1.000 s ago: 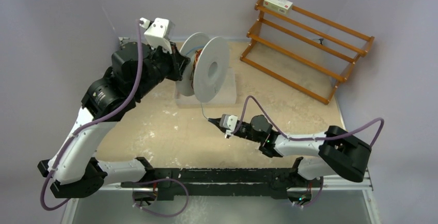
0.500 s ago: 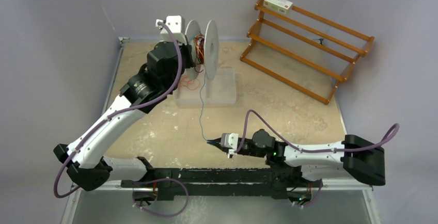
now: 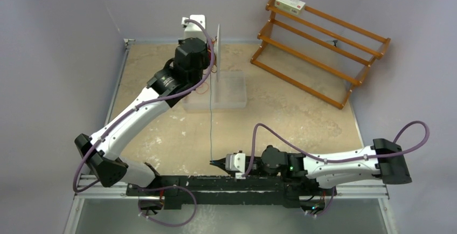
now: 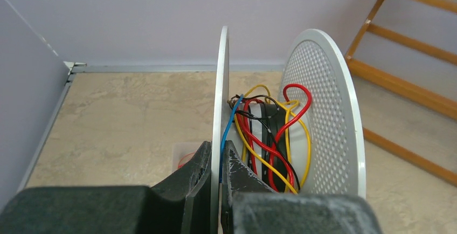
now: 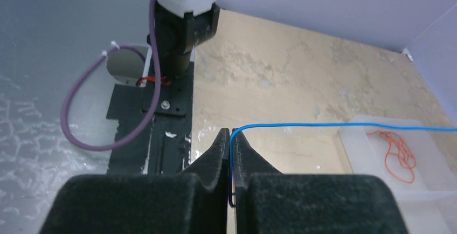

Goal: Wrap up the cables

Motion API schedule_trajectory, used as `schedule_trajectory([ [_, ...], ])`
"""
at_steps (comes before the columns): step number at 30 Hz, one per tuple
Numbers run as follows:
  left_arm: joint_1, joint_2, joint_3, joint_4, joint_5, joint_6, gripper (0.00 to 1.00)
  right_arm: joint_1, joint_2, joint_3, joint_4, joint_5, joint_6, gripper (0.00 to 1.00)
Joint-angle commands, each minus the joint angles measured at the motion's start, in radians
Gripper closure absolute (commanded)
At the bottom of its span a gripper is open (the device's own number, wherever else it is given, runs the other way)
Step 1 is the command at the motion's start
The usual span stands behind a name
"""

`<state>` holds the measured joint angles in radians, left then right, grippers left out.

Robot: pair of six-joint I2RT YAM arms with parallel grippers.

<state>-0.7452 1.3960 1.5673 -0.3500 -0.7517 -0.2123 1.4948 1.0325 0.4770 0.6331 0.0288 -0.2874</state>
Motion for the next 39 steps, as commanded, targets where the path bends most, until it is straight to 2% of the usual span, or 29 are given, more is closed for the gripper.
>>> schedule_trajectory([
  [1, 0.028, 0.026, 0.058, 0.041, 0.007, 0.041, 1.0, 0.077, -0.049, 0.135, -0.129, 0.095, -0.03, 1.0],
  [11, 0.033, -0.04, -0.129, -0.041, 0.19, 0.093, 1.0, 0.126, -0.095, 0.478, -0.586, 0.303, -0.093, 1.0],
  [18, 0.027, -0.147, -0.241, -0.094, 0.341, 0.166, 1.0, 0.127, -0.094, 0.7, -0.774, 0.509, -0.181, 1.0],
  [21, 0.009, -0.187, -0.272, -0.123, 0.403, 0.194, 1.0, 0.126, -0.096, 0.749, -0.823, 0.567, -0.223, 1.0],
  [27, -0.035, -0.252, -0.314, -0.227, 0.631, 0.228, 1.0, 0.12, -0.126, 0.78, -0.802, 0.742, -0.327, 1.0],
  [39, -0.157, -0.364, -0.375, -0.351, 0.822, 0.276, 1.0, 0.1, -0.166, 0.83, -0.792, 0.915, -0.346, 1.0],
])
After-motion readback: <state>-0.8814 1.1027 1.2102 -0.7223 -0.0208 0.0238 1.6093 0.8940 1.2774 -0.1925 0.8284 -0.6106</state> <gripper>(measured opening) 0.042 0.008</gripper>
